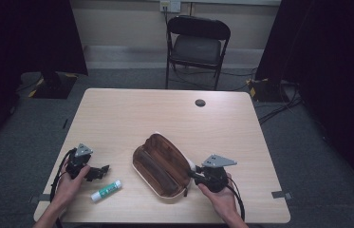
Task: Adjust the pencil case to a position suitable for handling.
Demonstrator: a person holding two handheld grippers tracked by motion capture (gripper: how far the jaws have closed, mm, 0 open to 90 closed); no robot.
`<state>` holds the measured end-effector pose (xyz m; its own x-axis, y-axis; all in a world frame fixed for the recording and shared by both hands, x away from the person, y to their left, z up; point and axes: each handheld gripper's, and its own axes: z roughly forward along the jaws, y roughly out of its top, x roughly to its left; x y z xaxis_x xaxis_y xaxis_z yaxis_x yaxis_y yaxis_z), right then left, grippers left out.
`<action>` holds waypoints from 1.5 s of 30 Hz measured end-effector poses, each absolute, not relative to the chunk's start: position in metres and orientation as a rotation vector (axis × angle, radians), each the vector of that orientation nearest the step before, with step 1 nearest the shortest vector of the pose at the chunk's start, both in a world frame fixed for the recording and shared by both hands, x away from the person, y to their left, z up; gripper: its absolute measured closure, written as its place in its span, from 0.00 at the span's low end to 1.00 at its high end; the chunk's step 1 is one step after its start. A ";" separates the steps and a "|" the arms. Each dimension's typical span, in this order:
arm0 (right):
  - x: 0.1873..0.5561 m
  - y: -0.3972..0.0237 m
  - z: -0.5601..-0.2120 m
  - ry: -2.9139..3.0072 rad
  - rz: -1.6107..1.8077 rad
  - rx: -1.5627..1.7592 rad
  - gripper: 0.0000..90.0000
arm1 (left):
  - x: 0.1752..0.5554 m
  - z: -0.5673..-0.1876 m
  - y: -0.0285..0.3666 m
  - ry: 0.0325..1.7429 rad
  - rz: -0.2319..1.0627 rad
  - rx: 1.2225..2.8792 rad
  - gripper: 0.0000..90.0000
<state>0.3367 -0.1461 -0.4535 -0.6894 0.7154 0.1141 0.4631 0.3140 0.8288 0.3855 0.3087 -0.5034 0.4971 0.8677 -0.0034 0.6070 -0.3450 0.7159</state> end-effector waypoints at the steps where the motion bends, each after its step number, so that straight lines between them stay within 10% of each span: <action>1: 0.335 -0.149 -0.453 2.313 1.317 1.065 0.81 | 0.386 -0.503 0.309 1.206 0.504 2.077 0.00; 12: 0.331 -0.178 -0.454 2.273 1.265 1.103 0.66 | 0.386 -0.503 0.309 1.206 0.504 2.077 0.00; 45: 0.396 -0.179 -0.465 2.161 1.209 1.218 0.80 | 0.386 -0.503 0.309 1.206 0.504 2.077 0.00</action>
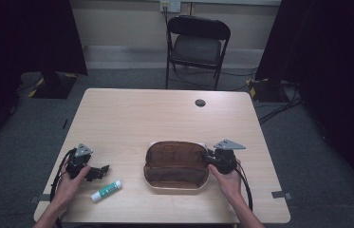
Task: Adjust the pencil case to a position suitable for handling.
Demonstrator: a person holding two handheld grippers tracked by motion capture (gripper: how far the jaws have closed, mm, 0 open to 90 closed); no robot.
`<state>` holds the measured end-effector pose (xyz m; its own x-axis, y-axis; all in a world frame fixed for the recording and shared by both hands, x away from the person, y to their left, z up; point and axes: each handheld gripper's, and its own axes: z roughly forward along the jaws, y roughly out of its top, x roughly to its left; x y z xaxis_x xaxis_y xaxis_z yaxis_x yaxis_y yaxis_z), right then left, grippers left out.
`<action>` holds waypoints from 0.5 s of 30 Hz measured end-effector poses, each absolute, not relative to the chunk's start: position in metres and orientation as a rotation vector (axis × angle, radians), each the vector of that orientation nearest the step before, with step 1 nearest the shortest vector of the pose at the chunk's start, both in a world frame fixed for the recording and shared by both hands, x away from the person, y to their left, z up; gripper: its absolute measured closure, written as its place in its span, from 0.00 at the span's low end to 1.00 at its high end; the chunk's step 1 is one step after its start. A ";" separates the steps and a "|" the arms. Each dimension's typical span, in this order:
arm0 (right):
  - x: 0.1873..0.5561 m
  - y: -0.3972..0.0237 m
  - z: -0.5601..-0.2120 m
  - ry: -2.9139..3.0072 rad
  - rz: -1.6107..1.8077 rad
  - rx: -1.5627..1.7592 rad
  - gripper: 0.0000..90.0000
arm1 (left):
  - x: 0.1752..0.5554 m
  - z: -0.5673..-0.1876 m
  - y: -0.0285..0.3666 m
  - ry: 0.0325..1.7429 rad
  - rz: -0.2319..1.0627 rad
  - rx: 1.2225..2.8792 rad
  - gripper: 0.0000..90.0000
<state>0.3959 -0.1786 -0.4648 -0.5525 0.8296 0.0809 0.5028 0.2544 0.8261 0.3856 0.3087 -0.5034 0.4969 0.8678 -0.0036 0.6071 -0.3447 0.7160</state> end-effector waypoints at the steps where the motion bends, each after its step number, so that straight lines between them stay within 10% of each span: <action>1: 0.397 -0.176 -0.465 2.165 1.213 1.221 0.80 | 0.386 -0.503 0.309 1.206 0.504 2.077 0.00; 15: 0.392 -0.168 -0.460 2.218 1.247 1.166 0.55 | 0.386 -0.503 0.310 1.200 0.508 2.078 0.03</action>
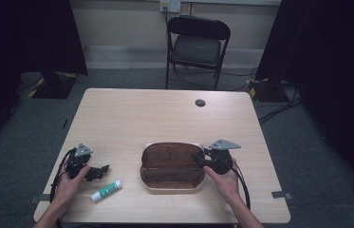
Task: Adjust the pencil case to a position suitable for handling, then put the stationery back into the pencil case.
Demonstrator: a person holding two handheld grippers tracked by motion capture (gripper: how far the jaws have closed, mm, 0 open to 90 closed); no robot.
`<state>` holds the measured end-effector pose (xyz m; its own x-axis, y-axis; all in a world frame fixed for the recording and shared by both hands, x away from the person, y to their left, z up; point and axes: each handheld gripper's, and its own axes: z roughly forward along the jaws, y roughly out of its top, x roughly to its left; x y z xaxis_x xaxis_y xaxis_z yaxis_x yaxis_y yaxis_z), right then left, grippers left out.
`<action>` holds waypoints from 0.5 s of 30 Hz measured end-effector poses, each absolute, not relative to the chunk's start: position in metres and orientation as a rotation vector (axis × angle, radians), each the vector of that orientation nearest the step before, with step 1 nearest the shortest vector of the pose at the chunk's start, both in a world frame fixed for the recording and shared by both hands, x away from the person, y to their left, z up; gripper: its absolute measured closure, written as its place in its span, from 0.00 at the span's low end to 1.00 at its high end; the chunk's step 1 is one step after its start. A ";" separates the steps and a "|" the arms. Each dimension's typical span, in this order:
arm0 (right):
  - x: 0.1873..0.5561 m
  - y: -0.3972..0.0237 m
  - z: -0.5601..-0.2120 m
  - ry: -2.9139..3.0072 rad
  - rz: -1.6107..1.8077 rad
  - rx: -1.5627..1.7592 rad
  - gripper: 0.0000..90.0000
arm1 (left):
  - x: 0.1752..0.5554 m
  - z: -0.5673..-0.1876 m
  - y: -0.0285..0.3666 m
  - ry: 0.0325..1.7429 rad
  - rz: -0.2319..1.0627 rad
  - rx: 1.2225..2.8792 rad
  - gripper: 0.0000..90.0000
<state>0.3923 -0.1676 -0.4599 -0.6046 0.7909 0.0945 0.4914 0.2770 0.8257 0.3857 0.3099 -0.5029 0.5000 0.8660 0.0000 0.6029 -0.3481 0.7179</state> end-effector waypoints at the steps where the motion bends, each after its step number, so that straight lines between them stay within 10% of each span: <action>1: 0.386 -0.171 -0.456 2.213 1.265 1.167 0.51 | 0.385 -0.501 0.311 1.209 0.520 2.062 0.09; 3: 0.384 -0.173 -0.455 2.210 1.270 1.161 0.50 | 0.384 -0.500 0.312 1.218 0.535 2.055 0.23; 15: 0.350 -0.232 -0.452 2.145 1.197 1.263 0.38 | 0.376 -0.490 0.307 1.157 0.518 2.066 0.22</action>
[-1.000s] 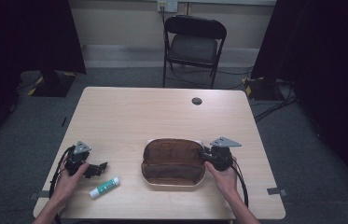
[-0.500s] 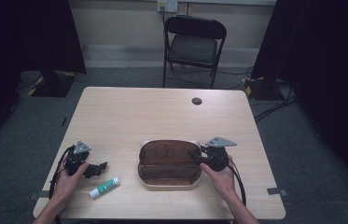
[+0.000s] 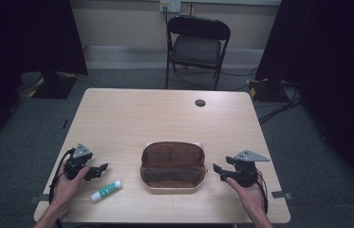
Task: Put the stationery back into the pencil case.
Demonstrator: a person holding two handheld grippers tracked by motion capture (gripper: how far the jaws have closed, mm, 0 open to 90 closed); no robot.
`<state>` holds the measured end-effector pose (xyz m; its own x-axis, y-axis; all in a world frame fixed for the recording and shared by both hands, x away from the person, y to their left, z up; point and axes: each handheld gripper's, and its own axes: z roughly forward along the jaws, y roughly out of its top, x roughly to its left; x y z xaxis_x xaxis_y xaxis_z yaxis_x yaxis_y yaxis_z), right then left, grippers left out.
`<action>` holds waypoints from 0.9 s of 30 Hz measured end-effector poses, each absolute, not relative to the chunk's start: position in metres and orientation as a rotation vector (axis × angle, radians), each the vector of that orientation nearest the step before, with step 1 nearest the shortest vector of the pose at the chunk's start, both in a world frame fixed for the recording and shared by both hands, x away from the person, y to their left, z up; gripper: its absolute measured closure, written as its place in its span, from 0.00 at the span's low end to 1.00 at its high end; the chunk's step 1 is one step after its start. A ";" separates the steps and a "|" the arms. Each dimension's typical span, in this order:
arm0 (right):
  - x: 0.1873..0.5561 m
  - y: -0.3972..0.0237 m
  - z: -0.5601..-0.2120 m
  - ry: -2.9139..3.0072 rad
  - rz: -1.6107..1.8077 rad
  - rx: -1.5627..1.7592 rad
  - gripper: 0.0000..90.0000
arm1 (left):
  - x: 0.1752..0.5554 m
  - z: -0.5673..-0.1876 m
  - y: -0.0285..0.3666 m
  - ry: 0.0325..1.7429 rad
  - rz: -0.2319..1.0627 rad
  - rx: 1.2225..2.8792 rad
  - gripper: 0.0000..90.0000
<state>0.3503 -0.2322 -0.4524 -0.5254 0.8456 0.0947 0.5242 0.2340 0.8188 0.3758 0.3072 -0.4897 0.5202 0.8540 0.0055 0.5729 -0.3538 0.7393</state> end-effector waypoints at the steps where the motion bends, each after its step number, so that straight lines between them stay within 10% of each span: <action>1: 0.350 -0.235 -0.455 2.147 1.184 1.275 0.37 | 0.375 -0.488 0.308 1.145 0.519 2.073 0.22; 27: 0.360 -0.261 -0.499 2.181 0.946 1.319 0.18 | 0.325 -0.454 0.287 0.874 0.319 2.110 0.28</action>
